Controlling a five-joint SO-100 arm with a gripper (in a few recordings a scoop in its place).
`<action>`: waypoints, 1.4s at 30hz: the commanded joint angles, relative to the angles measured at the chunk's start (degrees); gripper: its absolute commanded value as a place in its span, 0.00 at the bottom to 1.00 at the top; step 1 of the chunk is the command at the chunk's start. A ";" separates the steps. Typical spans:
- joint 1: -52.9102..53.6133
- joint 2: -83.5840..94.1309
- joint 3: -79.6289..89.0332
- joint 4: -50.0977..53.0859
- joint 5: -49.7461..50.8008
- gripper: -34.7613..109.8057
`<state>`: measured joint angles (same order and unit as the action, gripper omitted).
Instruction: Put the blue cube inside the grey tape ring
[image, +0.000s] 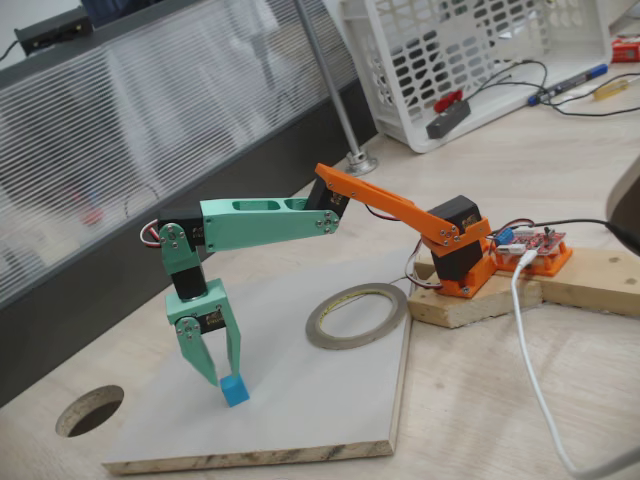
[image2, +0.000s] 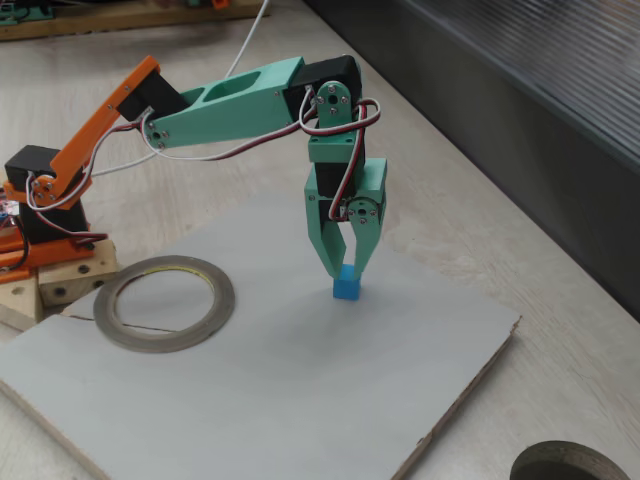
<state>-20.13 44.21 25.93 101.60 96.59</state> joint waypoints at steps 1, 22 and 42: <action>-1.67 2.20 -0.70 4.22 1.32 0.42; -1.58 1.41 -0.79 8.61 1.32 0.66; -0.97 1.14 -0.62 8.61 1.32 0.66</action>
<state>-20.13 44.21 25.75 109.51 96.68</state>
